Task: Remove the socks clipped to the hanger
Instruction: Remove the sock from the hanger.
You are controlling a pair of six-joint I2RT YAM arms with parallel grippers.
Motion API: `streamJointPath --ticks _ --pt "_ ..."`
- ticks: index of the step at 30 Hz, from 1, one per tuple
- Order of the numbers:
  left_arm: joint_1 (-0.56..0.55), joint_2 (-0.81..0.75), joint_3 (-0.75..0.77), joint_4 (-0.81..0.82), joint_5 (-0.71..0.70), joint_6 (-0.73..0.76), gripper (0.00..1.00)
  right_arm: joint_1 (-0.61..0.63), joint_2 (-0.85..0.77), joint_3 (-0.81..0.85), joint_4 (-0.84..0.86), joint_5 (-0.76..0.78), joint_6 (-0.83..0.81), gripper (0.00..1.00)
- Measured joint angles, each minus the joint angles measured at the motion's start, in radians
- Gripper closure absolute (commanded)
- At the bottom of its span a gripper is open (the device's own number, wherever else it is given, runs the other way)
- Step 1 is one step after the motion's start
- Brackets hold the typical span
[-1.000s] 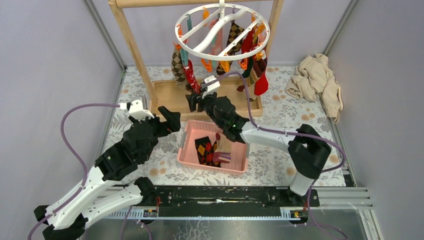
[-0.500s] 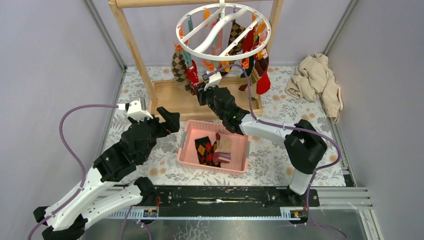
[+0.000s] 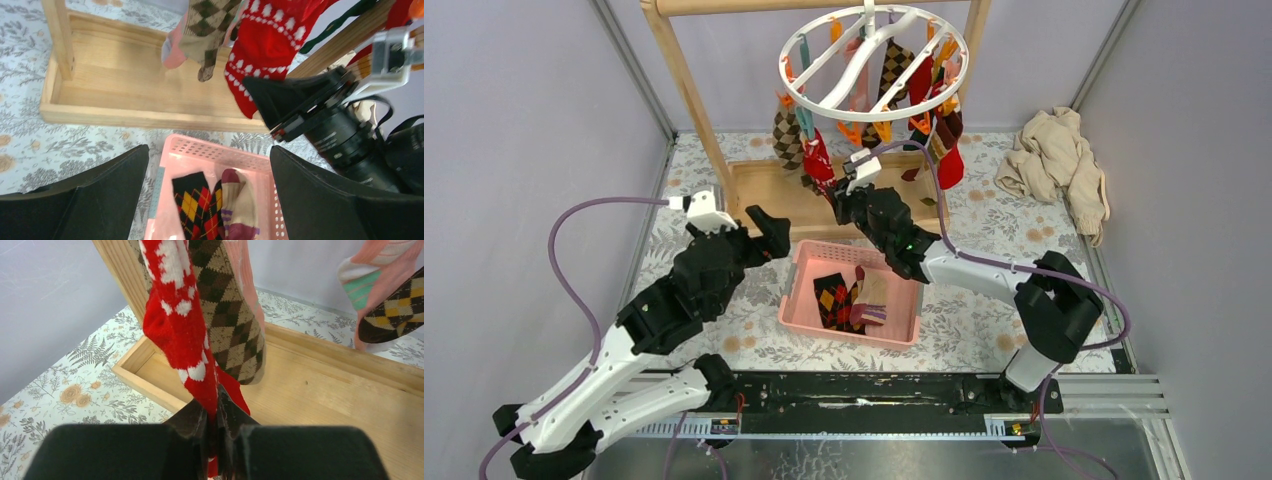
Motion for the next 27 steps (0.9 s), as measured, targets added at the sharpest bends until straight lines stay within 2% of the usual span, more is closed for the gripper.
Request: streamJointPath --ticks 12,17,21,27 --pt "0.002 0.383 0.340 0.197 0.019 0.161 0.01 0.000 -0.050 -0.036 -0.004 0.008 -0.032 0.91" --pt "0.082 0.510 0.509 0.233 0.118 0.183 0.01 0.000 -0.069 -0.043 -0.006 0.008 -0.038 0.91" --pt "0.169 0.564 0.583 0.235 0.188 0.181 0.01 0.000 -0.090 -0.055 -0.007 0.008 -0.038 0.91" --pt "0.239 0.591 0.596 0.232 0.288 0.164 0.06 0.000 -0.113 -0.063 -0.007 0.009 -0.040 0.91"
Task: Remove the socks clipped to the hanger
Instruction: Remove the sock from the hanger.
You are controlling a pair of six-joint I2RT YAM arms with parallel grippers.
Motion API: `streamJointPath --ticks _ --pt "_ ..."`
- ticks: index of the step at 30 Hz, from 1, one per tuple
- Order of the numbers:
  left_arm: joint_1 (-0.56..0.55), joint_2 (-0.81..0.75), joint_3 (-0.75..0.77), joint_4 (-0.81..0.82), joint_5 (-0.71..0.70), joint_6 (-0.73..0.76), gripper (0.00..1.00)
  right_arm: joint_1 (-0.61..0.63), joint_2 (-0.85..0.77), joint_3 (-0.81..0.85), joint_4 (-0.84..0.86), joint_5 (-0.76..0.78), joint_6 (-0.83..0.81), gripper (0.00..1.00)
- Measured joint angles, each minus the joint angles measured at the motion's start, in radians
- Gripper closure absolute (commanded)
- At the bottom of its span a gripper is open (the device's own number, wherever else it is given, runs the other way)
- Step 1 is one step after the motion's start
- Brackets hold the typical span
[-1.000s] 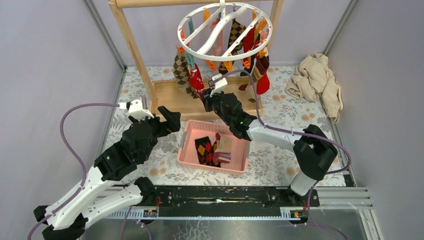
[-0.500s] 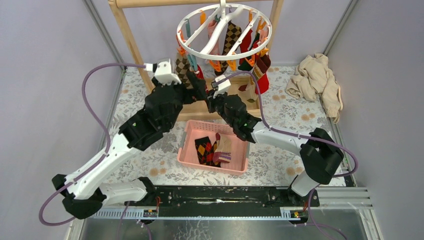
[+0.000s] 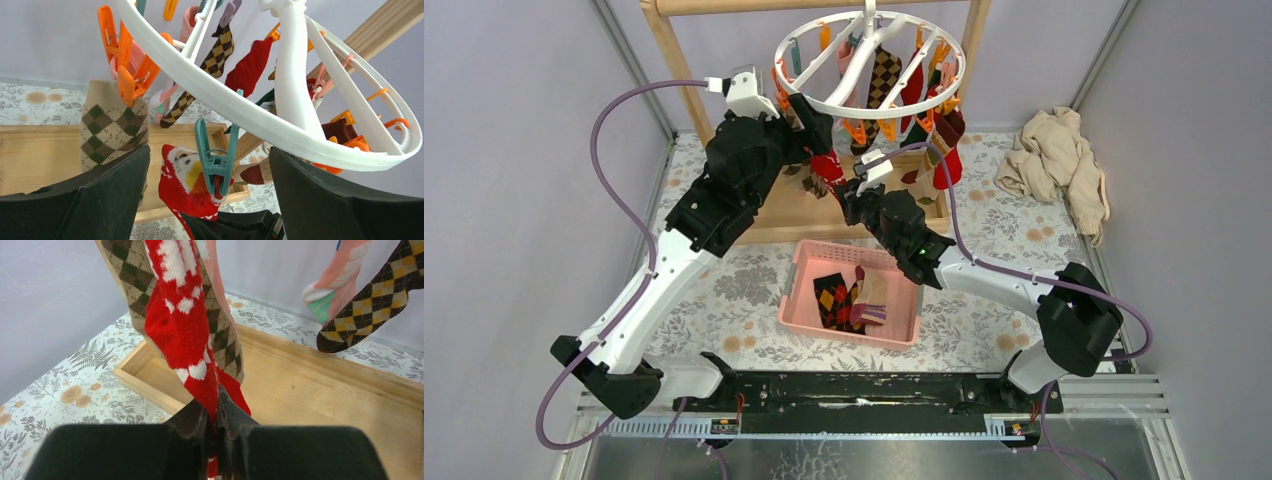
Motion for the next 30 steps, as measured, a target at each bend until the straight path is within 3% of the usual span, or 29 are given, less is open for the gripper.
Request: streamJointPath --ticks 4,16,26,30 --pt "0.013 0.003 0.000 0.003 0.051 -0.012 0.11 0.000 -0.001 -0.003 0.000 0.000 -0.002 0.91" --pt "0.013 0.003 0.000 0.019 0.107 -0.025 0.39 0.000 -0.001 -0.006 0.000 0.000 -0.002 0.92" --pt "0.013 0.015 0.000 0.026 0.106 -0.019 0.53 0.000 -0.001 -0.018 -0.001 0.001 -0.002 0.92" --pt "0.013 0.021 0.000 0.026 0.103 -0.014 0.68 0.000 -0.002 -0.028 0.000 0.001 -0.002 0.92"
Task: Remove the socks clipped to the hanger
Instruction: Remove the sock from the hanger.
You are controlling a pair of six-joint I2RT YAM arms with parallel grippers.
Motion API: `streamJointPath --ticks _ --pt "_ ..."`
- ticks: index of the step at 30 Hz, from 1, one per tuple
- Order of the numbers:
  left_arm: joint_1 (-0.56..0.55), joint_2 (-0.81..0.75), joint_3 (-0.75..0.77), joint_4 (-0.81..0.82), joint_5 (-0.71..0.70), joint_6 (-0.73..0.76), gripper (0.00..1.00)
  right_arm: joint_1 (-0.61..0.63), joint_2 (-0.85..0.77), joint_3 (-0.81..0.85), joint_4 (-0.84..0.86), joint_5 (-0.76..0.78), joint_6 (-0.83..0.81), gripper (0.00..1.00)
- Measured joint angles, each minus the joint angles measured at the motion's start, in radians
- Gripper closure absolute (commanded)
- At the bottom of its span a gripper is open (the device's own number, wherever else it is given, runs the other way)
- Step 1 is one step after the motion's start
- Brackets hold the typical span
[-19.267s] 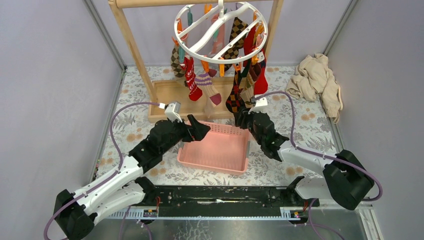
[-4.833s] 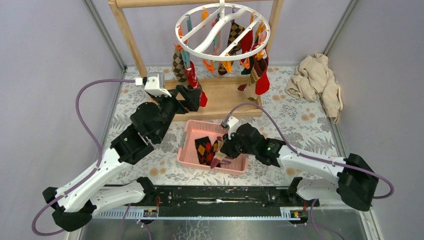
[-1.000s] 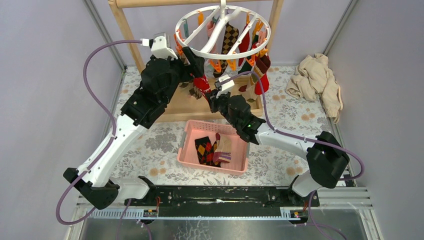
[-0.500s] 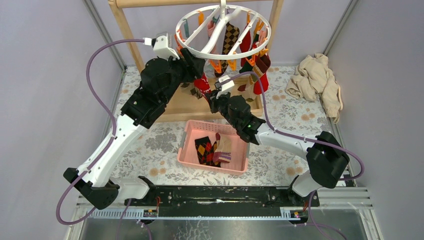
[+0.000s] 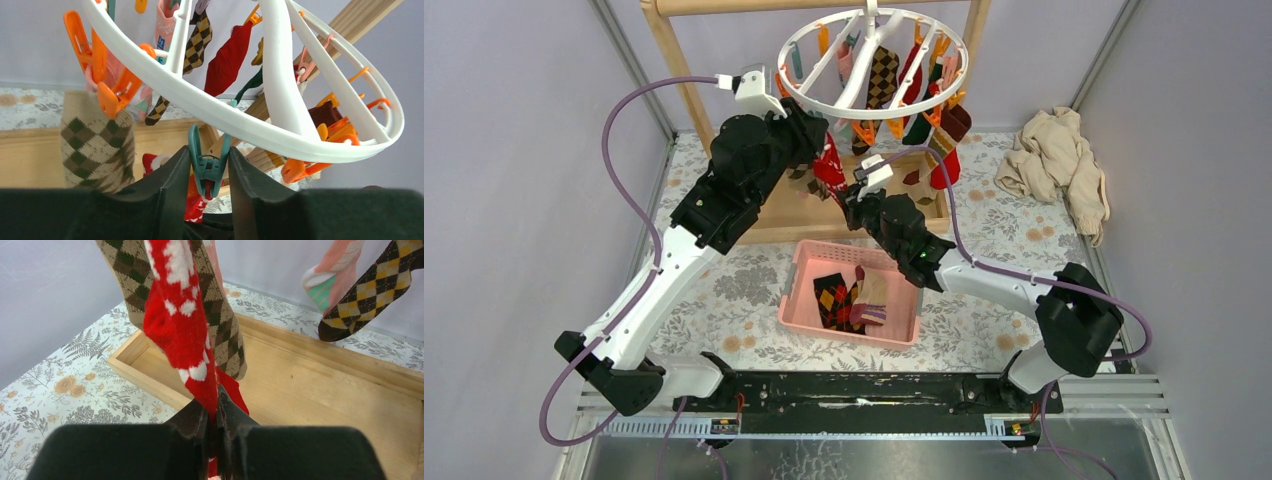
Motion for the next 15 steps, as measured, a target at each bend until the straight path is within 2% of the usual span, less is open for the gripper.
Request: streamJointPath --ticks 4,10,13,15 --pt "0.000 0.001 0.000 0.002 -0.003 0.010 0.74 0.000 -0.007 -0.021 0.000 0.000 0.000 0.92" --pt "0.000 0.001 0.000 0.004 -0.005 0.011 0.73 0.000 -0.037 -0.059 -0.024 -0.004 -0.002 0.92" --pt "0.000 0.001 0.000 0.004 -0.005 0.013 0.65 0.001 -0.093 -0.089 -0.059 -0.017 -0.001 0.92" --pt "0.000 0.000 -0.001 0.005 -0.005 0.013 0.55 0.003 -0.140 -0.110 -0.086 -0.039 0.001 0.92"
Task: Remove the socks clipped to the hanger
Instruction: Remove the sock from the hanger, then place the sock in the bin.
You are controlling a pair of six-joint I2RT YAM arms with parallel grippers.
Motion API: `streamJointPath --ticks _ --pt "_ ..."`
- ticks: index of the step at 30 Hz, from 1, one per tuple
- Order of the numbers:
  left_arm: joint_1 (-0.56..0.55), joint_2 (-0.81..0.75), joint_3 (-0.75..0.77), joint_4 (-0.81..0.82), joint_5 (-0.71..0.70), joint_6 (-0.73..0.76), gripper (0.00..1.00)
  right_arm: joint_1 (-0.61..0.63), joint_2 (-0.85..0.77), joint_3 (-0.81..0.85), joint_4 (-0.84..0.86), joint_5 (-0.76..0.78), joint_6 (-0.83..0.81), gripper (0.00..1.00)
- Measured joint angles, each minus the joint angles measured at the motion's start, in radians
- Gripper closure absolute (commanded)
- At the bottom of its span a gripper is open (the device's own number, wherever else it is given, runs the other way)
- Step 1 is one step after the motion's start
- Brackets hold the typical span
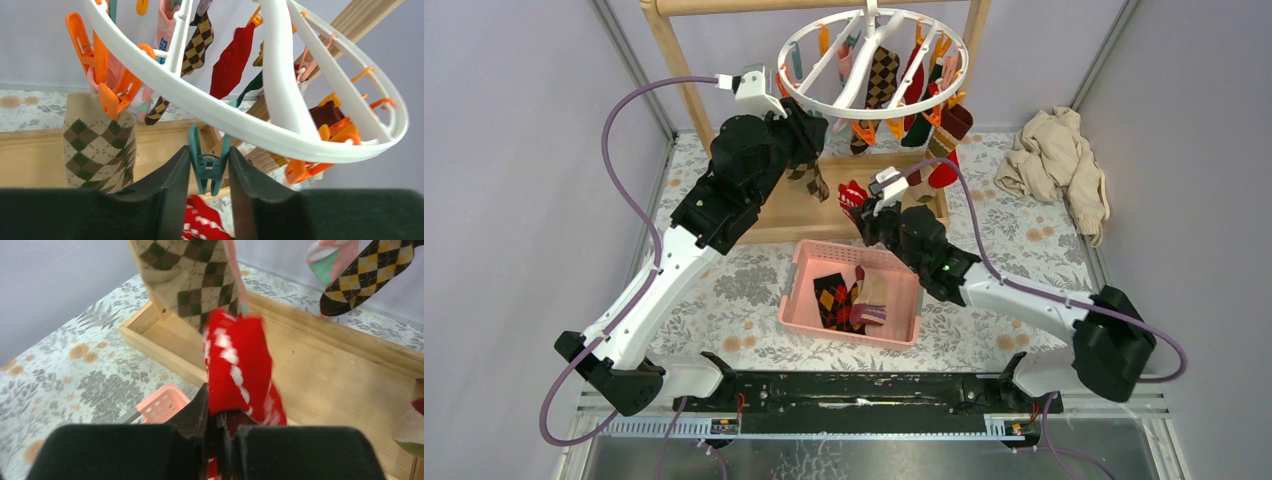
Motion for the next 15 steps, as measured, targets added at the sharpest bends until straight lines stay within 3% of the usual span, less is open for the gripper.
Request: streamJointPath --ticks 3,8,11,15 --pt "0.000 -0.005 -0.015 0.002 0.001 0.003 0.36 0.012 -0.083 -0.033 -0.057 -0.043 0.003 0.92" --pt "0.000 -0.027 -0.076 0.001 0.010 0.002 0.21 0.059 -0.182 -0.087 -0.159 -0.132 0.010 0.93" --pt "0.000 -0.056 -0.117 -0.002 0.025 0.000 0.04 0.085 -0.202 -0.106 -0.223 -0.171 0.015 0.92" --pt "0.000 -0.110 -0.162 -0.005 0.045 -0.007 0.01 0.110 -0.244 -0.149 -0.306 -0.227 0.027 0.92"
